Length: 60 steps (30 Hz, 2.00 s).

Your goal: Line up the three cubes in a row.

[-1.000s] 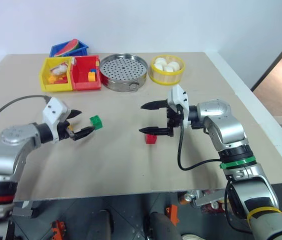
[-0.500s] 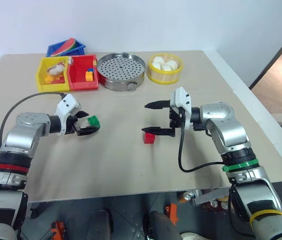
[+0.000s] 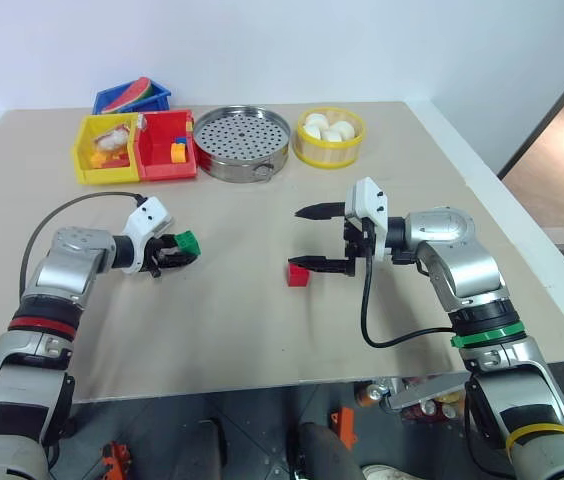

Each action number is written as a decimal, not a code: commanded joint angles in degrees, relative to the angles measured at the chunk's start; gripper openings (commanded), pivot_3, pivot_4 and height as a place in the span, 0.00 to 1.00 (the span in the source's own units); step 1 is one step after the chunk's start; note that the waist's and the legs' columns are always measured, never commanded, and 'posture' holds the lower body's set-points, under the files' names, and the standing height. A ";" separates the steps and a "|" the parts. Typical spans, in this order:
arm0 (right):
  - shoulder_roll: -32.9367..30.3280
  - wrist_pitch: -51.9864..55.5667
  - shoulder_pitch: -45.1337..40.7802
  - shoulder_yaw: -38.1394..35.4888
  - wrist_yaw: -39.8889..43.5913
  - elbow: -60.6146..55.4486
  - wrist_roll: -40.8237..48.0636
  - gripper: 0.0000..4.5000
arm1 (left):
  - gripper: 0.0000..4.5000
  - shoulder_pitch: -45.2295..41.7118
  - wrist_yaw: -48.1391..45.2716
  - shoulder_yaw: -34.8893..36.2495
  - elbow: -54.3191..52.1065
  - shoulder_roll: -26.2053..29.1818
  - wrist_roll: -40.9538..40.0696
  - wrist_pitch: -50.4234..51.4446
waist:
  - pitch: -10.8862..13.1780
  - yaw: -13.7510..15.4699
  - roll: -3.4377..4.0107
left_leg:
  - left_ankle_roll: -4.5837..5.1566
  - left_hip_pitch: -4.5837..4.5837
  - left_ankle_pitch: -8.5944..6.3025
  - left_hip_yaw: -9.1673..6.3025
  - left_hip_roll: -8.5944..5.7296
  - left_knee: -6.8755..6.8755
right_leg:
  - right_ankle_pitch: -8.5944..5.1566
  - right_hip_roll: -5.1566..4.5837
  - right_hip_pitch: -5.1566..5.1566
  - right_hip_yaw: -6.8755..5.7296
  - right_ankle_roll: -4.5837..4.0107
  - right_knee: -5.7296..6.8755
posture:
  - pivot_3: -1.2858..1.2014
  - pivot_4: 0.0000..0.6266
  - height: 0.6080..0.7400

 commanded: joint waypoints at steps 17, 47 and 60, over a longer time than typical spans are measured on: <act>-3.08 1.56 -0.66 -1.40 3.60 -1.82 2.08 1.00 | 0.29 3.44 -9.85 -6.86 -22.88 0.84 0.56 0.84 | 0.00 0.01 0.00 | -0.01 0.00 0.01 0.15 -0.01 0.14 | -0.02 0.00 -0.05 0.23 0.03 0.15 | 0.52 0.24 1.00; -5.01 1.70 2.30 -2.20 0.79 -4.20 2.18 1.00 | 0.29 -1.23 -7.94 -10.28 -13.49 -8.72 3.20 -4.44 | 0.00 -0.01 -0.01 | 0.00 0.01 0.01 0.21 -0.02 0.28 | 0.03 0.05 -0.07 0.39 0.07 0.21 | 0.52 0.24 1.00; -4.88 0.69 2.37 -1.79 0.21 -3.66 1.81 1.00 | 0.29 -3.00 -11.74 -10.69 -10.23 -8.65 4.63 -7.28 | -0.01 0.00 -0.01 | 0.00 0.01 0.01 0.20 -0.01 0.28 | 0.04 0.05 -0.07 0.39 0.07 0.21 | 0.52 0.24 1.00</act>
